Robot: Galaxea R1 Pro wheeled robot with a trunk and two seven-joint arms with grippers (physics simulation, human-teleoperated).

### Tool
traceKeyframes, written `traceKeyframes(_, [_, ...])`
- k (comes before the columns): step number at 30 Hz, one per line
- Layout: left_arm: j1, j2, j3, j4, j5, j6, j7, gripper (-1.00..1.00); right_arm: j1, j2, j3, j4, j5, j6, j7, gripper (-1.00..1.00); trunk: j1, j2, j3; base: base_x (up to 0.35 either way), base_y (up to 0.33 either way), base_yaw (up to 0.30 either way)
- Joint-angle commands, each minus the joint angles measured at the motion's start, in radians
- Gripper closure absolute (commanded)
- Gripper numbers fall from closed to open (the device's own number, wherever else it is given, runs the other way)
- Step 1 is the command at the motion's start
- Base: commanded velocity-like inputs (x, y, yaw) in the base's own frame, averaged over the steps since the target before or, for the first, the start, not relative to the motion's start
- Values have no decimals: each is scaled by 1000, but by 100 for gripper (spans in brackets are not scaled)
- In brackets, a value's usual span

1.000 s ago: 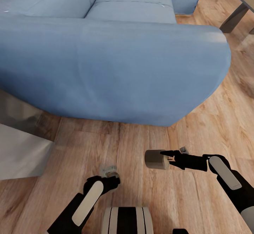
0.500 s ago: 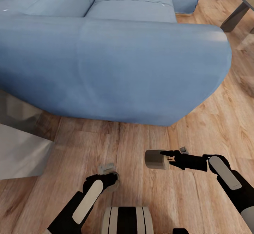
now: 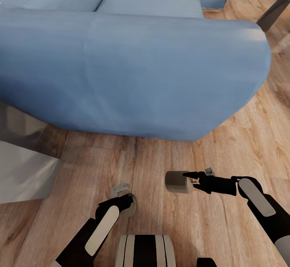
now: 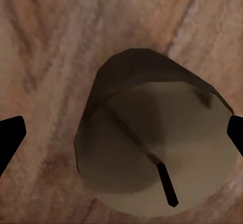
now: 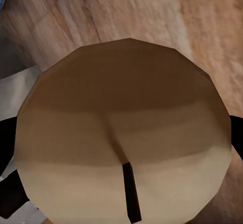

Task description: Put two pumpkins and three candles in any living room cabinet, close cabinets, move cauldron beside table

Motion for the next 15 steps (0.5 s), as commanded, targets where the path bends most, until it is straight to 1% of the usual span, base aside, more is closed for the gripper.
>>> traceKeyframes(1, [-1, 0, -1, -1, 6, 2, 8, -100, -1, -1, 1, 0, 9, 1, 10, 100, 0, 0, -1, 0, 0, 0])
traceKeyframes(4, [-1, 0, -1, 0, 6, 1, -12, -100, -1, -1, 2, 0, 9, 1, 10, 100, 0, 0, -1, 0, 0, 0])
traceKeyframes(6, [-1, 1, -1, 9, 4, 1, -62, -100, -1, -1, 2, 0, 9, 1, 10, 100, 0, 0, -1, 0, 0, 0])
traceKeyframes(7, [-1, 1, -1, 25, -1, 0, -98, -100, -1, -1, 2, 0, 9, 1, 10, 100, 0, 0, -1, 0, 0, 0])
traceKeyframes(9, [-3, 1, 0, 39, -13, -2, -127, -100, -1, -1, 2, 1, 9, 1, 10, 100, 0, 0, -1, 0, 0, 0])
traceKeyframes(11, [-4, 2, 0, 44, -23, -8, -136, -100, -1, -1, 1, 1, 9, 1, 10, 100, 0, 0, -1, 0, 0, 0])
traceKeyframes(15, [-5, 2, 0, 47, -28, -18, -140, -100, -1, -1, 2, 2, 9, 1, 10, 100, 0, 0, -1, 0, 0, 0])
